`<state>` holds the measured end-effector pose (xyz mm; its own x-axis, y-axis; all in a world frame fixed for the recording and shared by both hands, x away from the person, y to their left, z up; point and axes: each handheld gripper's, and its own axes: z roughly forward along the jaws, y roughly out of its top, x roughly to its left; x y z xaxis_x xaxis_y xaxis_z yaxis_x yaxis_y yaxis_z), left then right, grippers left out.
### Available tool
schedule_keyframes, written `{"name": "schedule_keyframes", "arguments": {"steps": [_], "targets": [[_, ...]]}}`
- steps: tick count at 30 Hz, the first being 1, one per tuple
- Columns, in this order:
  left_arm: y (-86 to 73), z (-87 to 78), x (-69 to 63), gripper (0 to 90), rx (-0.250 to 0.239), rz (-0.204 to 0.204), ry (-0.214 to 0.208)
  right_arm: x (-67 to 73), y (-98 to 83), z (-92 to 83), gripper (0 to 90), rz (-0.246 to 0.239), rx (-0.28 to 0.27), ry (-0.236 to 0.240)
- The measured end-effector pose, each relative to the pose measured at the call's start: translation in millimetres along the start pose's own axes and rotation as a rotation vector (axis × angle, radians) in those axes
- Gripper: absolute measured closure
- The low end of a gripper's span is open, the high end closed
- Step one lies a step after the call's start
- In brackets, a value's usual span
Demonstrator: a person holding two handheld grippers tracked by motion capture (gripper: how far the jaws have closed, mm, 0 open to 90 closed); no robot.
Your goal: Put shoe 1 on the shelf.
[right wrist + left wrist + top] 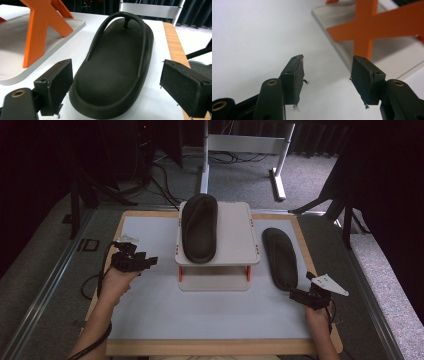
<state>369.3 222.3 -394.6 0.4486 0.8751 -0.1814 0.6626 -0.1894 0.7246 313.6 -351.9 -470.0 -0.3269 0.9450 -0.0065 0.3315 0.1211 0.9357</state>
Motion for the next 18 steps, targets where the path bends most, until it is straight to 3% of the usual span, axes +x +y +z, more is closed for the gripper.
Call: {"name": "schedule_keyframes", "arguments": {"steps": [4,8,11,13,18], "targets": [[-12.7,4.0,2.6,40.6,0.001,-0.007,0.012,1.4,-0.1,-0.3,10.8,-0.013,-0.007,0.008],[-25.9,6.5,5.3,31.7,-0.022,-0.011,-0.005,3.0,-0.1,-0.3,10.8,-0.022,-0.015,0.006],[-35.2,7.4,7.8,28.0,-0.057,-0.021,0.010,3.3,-0.1,0.3,10.8,-0.023,-0.016,0.000],[-41.3,9.1,7.4,19.1,-0.064,0.007,0.051,4.0,-0.5,1.8,10.8,-0.028,-0.018,-0.006],[-56.6,10.5,9.5,15.1,-0.091,0.003,0.087,5.5,-0.5,2.9,10.8,-0.035,-0.008,-0.006]]}}
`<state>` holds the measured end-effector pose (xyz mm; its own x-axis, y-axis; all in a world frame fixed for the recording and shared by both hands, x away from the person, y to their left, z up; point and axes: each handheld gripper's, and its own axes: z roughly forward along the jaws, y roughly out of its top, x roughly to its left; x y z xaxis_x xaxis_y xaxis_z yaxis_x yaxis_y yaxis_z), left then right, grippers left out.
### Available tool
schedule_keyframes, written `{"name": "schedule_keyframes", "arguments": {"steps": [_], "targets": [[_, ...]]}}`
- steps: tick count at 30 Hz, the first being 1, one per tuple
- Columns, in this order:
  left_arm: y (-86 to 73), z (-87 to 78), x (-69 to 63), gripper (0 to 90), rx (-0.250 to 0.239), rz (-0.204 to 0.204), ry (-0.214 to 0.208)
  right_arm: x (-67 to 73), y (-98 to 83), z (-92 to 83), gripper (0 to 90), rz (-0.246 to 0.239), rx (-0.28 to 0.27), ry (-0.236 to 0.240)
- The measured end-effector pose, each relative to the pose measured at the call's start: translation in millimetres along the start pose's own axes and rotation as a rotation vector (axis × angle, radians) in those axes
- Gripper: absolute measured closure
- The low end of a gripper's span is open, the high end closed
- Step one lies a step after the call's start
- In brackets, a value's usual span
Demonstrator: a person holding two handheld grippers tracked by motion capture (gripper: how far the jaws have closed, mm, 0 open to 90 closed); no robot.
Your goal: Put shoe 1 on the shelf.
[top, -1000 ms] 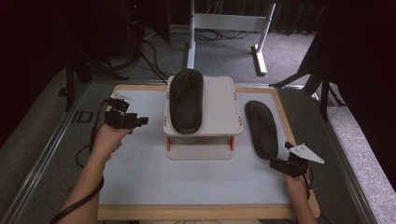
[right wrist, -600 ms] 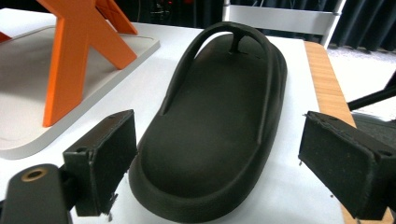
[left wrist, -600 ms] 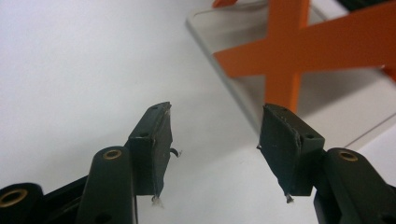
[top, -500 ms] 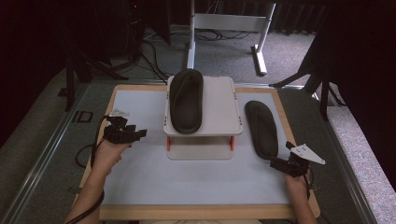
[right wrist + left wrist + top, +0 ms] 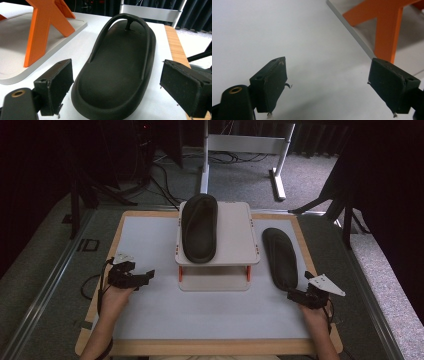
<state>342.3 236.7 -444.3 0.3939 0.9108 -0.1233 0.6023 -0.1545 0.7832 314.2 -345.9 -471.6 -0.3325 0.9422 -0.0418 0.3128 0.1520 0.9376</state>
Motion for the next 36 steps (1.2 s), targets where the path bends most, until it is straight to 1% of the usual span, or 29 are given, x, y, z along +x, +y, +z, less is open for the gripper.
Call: {"name": "schedule_keyframes", "arguments": {"steps": [2,3,5,6,8,9,11,12,14,16,18,19,21,23,24,25,27,28,30,32,33,34,35,36], "targets": [[-4.3,-2.1,2.0,14.7,-0.021,-0.012,0.017,-0.2,0.0,-0.2,10.8,-0.001,0.000,0.002],[-6.8,-4.0,3.0,12.5,-0.046,-0.018,0.037,-0.4,0.0,-0.1,10.8,0.001,0.002,0.004],[-10.9,-7.3,6.2,11.5,-0.075,-0.035,0.057,-0.8,0.1,-0.3,10.8,0.008,0.001,0.005],[-13.5,-8.9,7.3,8.4,-0.095,-0.038,0.077,-1.1,0.1,-0.1,10.8,0.009,0.002,0.009],[-17.0,-10.1,9.1,7.0,-0.114,-0.039,0.097,-1.1,0.0,0.1,10.7,0.006,0.000,0.009],[-19.4,-10.4,10.2,7.0,-0.134,-0.038,0.088,-1.1,0.0,0.1,10.7,0.006,0.000,0.009],[-24.3,-10.7,9.3,7.1,-0.160,-0.014,0.138,0.0,0.0,1.3,10.8,0.000,0.004,0.010],[-26.9,-10.6,9.9,7.1,-0.168,-0.013,0.145,1.0,0.0,2.0,10.8,-0.004,0.007,0.001],[-30.9,-10.8,11.2,7.1,-0.188,-0.027,0.153,0.8,0.0,2.0,10.8,-0.005,0.008,0.005],[-34.9,-10.9,13.2,7.1,-0.201,-0.030,0.156,0.3,-0.1,2.4,10.8,-0.006,0.009,0.003],[-39.2,-12.0,13.4,7.1,-0.237,-0.028,0.176,-0.4,0.1,2.3,10.8,0.003,0.010,0.011],[-41.0,-12.8,13.9,7.1,-0.252,-0.029,0.172,-1.0,0.2,2.4,10.8,0.004,0.011,0.007],[-46.0,-14.0,13.3,7.1,-0.301,-0.023,0.201,-2.8,0.3,2.2,10.8,0.012,0.013,0.012],[-51.4,-14.3,14.1,7.1,-0.329,-0.016,0.192,-4.9,0.5,1.9,10.8,0.027,0.016,0.014],[-54.9,-13.6,14.7,7.0,-0.340,-0.015,0.202,-6.2,0.3,2.6,10.8,0.036,0.029,0.013],[-56.4,-12.8,15.1,7.0,-0.335,-0.019,0.213,-6.2,0.4,2.8,10.8,0.036,0.032,0.011],[-58.4,-12.4,16.6,6.5,-0.335,-0.034,0.219,-5.9,0.5,3.0,10.8,0.036,0.034,0.012],[-58.2,-13.8,15.8,3.4,-0.357,-0.030,0.248,-5.7,0.6,3.0,10.8,0.033,0.037,0.007],[-59.0,-14.8,16.2,3.5,-0.361,-0.027,0.253,-7.1,0.9,2.5,10.8,0.037,0.046,0.005],[-60.7,-14.4,16.7,3.4,-0.354,-0.034,0.250,-9.1,0.5,1.7,10.8,0.045,0.054,0.008],[-61.8,-14.9,16.3,3.4,-0.356,-0.028,0.256,-9.1,0.5,1.7,10.8,0.045,0.054,0.008],[-62.7,-15.5,15.8,3.4,-0.361,-0.023,0.247,-10.2,0.5,1.0,10.8,0.049,0.059,0.008],[-63.7,-16.0,15.4,3.4,-0.359,-0.019,0.248,-11.3,0.4,0.3,10.9,0.051,0.063,0.003],[-64.5,-16.4,15.3,3.3,-0.359,-0.018,0.243,-14.1,-0.4,-0.6,12.4,0.058,0.072,-0.001]]}}
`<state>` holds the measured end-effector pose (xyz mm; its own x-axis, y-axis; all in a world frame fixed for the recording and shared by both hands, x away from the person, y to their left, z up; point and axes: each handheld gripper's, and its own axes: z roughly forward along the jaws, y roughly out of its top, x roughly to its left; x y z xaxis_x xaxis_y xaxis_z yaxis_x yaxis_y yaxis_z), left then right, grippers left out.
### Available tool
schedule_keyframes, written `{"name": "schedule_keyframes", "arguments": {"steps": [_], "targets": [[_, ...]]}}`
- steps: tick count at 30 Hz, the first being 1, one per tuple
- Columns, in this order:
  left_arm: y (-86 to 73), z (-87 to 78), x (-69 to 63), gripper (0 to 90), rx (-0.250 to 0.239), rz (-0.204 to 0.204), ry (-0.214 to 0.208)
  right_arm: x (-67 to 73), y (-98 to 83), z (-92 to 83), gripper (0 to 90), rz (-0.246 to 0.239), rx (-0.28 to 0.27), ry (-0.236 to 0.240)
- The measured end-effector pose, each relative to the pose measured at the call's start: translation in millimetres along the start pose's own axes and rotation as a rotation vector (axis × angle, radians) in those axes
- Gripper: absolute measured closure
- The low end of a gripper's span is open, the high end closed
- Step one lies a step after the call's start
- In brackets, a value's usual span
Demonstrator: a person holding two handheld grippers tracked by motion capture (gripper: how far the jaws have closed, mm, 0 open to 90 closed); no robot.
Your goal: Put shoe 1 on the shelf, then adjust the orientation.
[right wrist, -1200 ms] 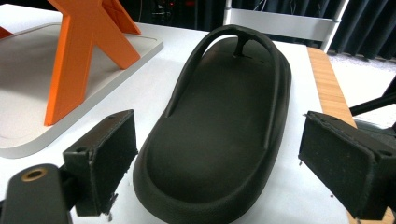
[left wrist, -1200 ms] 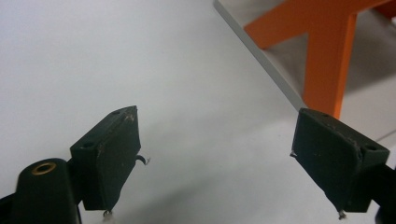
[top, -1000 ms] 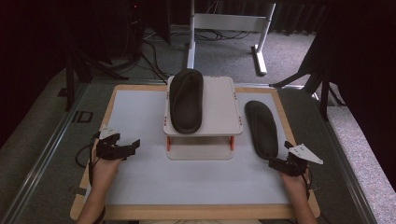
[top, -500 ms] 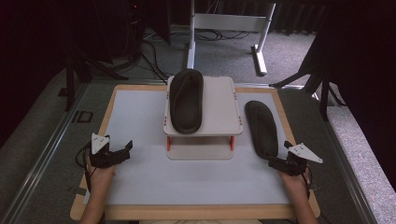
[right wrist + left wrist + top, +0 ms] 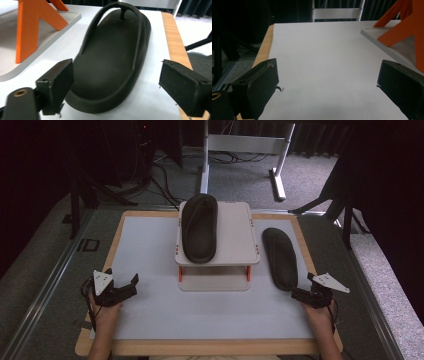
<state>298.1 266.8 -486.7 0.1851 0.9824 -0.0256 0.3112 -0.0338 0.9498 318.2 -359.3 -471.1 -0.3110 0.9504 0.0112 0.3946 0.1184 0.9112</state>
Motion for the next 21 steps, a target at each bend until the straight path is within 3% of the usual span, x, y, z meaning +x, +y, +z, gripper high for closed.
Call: {"name": "schedule_keyframes", "arguments": {"steps": [8,9,14,18,21], "targets": [[-0.3,-2.2,2.8,3.0,-0.027,-0.033,0.013,-5.0,0.0,2.1,12.8,0.035,0.041,-0.021],[-0.6,-2.1,1.8,3.0,-0.022,-0.020,0.041,-5.4,-0.1,2.9,12.8,0.043,0.051,-0.027],[-0.7,-0.8,-3.0,3.1,-0.010,0.029,0.051,-9.0,1.2,2.5,13.1,0.062,0.080,-0.036],[-0.9,-1.3,-0.5,3.1,-0.016,0.002,0.042,-13.0,7.1,-2.4,15.4,0.075,0.082,-0.028],[-1.0,-1.4,-1.6,3.1,-0.016,0.010,0.037,-16.3,17.0,-8.7,19.2,0.059,0.066,-0.028]]}}
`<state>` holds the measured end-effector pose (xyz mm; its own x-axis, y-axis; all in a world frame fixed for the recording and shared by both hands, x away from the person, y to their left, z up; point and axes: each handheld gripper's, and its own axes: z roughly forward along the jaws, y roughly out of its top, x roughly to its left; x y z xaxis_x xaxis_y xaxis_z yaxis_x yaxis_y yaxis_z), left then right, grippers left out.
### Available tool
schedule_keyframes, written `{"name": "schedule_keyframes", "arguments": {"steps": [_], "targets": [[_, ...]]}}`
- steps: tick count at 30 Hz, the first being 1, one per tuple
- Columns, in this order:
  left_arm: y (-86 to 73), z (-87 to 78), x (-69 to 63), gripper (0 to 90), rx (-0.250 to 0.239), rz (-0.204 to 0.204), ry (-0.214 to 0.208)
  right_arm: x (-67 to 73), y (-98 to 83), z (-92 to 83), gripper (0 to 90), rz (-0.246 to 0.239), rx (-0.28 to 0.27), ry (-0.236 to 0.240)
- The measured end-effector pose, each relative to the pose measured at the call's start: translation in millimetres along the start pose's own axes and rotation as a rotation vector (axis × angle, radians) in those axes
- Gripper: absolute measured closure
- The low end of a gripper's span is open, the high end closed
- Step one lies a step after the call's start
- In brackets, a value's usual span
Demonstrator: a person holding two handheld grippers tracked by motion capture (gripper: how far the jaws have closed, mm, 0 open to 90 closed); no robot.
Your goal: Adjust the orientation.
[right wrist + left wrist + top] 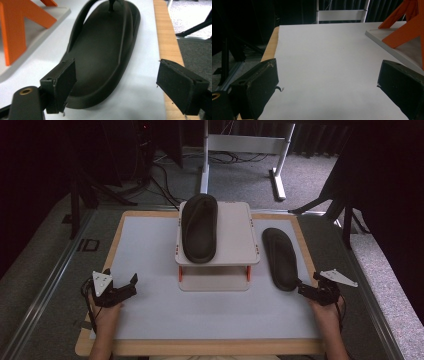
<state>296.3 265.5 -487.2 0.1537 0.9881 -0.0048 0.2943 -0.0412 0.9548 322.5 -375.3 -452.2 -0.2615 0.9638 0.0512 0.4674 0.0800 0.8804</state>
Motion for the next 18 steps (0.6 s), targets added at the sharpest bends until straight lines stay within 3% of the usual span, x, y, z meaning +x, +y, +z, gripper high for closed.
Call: {"name": "schedule_keyframes", "arguments": {"steps": [3,8,11,12,18], "targets": [[-0.1,-0.3,-0.6,3.1,-0.004,0.007,-0.032,-0.6,5.0,-2.9,24.7,-0.025,-0.010,-0.016],[-0.1,-0.4,0.9,3.0,-0.004,-0.009,-0.046,-8.7,17.3,0.4,32.2,-0.019,0.076,0.017],[-0.1,-0.2,0.3,3.1,-0.004,-0.005,-0.044,-13.4,22.6,3.5,31.7,0.011,0.111,0.042],[-0.1,0.1,-0.6,3.1,-0.002,0.001,-0.041,-21.6,29.7,10.9,30.3,0.052,0.165,0.077],[0.0,0.2,-0.3,3.1,0.000,-0.001,-0.041,-24.4,39.9,22.4,32.4,0.026,0.231,0.087]]}}
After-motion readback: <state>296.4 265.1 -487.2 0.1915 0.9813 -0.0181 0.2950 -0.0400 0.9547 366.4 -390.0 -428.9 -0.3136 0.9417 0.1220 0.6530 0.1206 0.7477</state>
